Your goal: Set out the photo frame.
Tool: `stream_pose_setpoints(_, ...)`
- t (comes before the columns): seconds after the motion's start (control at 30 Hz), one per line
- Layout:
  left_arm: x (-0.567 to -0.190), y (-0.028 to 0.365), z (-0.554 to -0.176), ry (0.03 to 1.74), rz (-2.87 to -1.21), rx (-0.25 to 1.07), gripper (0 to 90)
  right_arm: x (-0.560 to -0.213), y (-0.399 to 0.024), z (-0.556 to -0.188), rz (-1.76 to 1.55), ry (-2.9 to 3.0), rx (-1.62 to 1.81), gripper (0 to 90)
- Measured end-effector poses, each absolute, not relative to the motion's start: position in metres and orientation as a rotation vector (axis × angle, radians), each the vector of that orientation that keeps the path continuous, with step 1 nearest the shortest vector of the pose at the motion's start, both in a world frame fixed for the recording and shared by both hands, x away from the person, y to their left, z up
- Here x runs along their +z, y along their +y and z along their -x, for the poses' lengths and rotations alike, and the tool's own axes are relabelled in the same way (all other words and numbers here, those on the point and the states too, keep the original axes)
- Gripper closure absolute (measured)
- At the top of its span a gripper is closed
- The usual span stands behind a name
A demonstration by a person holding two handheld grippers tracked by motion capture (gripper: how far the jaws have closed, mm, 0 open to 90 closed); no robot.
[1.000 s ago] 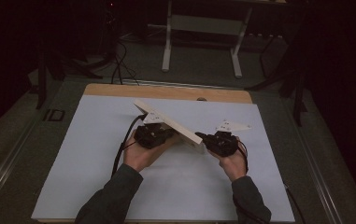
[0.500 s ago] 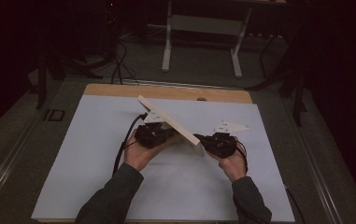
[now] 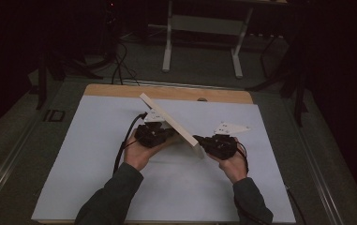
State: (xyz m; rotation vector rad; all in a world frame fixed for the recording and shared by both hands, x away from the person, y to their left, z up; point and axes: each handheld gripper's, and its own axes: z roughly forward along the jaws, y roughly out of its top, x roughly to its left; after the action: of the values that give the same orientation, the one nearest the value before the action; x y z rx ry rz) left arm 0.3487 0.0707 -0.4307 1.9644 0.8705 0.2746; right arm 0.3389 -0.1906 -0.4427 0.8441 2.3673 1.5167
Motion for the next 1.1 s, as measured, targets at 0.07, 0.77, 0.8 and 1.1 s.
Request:
stream_pose_setpoints(0.07,-0.431,0.071,-0.35,0.871,-1.963,0.271,90.0,-0.442,-0.19,-0.338,-0.833,2.371,1.519,90.0)
stream_pose_setpoints(0.77,-0.43,0.078,-0.358,0.892,-1.964,0.259,90.0,-0.439,-0.177,-0.334,-0.748,2.424,1.512,90.0)
stream_pose_setpoints(0.8,-0.43,0.079,-0.359,0.89,-1.965,0.253,90.0,-0.439,-0.176,-0.333,-0.743,2.428,1.512,90.0)
stream_pose_setpoints(1.1,-0.431,0.081,-0.363,0.88,-1.971,0.236,90.0,-0.44,-0.172,-0.332,-0.728,2.438,1.514,90.0)
